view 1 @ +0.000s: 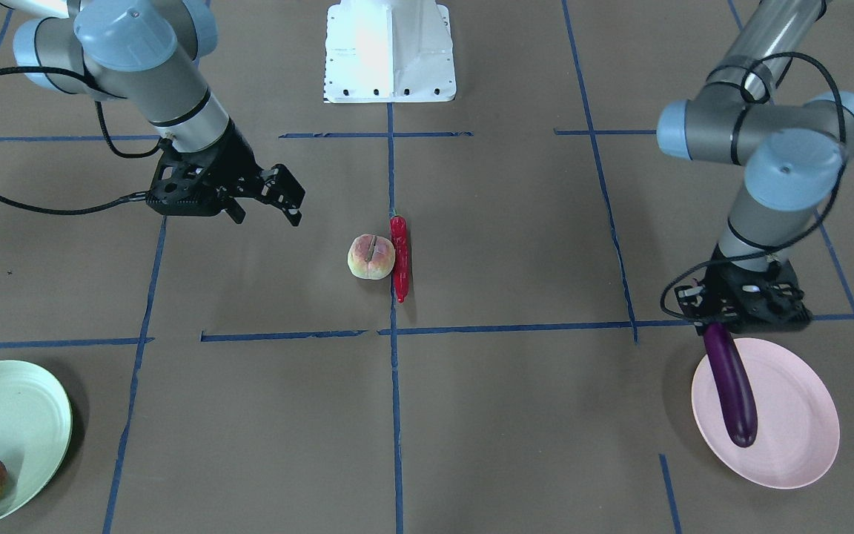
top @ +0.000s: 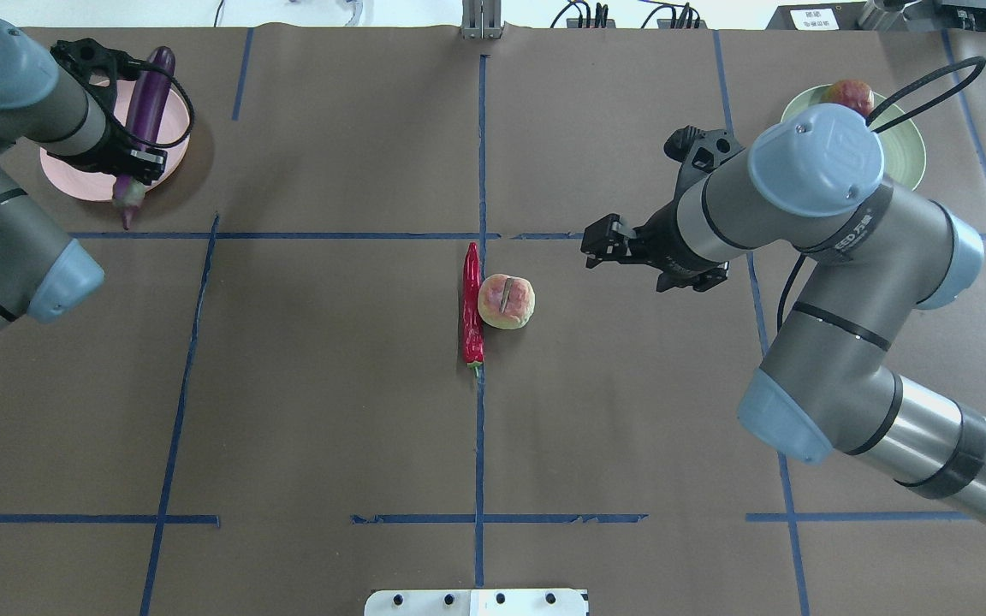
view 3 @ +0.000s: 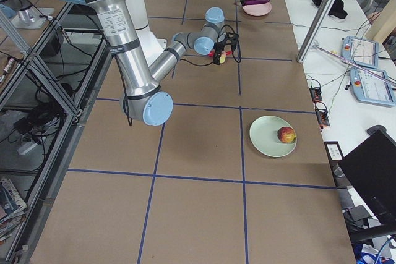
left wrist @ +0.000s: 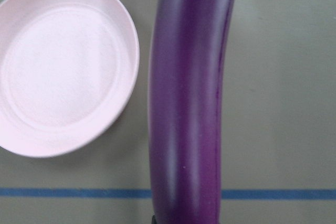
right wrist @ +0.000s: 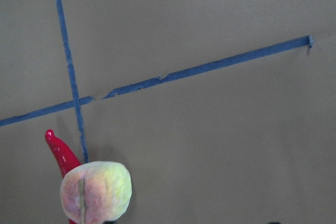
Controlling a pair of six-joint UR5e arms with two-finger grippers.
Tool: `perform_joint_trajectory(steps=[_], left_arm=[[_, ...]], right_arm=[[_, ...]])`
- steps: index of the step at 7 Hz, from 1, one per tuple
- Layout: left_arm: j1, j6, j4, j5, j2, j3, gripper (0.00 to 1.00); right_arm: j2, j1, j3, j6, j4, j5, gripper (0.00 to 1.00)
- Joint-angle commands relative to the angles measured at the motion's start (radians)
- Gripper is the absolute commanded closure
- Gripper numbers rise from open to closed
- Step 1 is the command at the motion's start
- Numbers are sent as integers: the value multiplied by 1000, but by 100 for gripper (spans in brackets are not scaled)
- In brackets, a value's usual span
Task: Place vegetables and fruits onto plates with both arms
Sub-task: 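Carry eggplant onto pink plate with left gripper while right gripper reaches for peach, then grasp the peach with right gripper while left gripper releases eggplant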
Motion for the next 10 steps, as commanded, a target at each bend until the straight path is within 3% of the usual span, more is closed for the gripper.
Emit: perform_joint_trajectory(steps=[1,2,3,6,8,10], left_arm=[[-77,67,-91,-33,-81,228,98],[-88,72,-161,-33,-106,320,90],[-88,67,-202,-33,-107,338,1],[-88,58,-233,-35,-110,332,0],[-88,55,-255,-36,-113,328,0],[-88,24,-301,-36,-112,327,0]], right_arm=[[31,-83,10,59,-2,-83,0],[41,-111,6,68,-18,-108,0],[79,-140,-23,71,-58,-156,0],[188,-153,-157,72,-74,-226,0],[269,-153,-294,56,-77,-228,0],[286,-153,-317,58,-75,-228,0]])
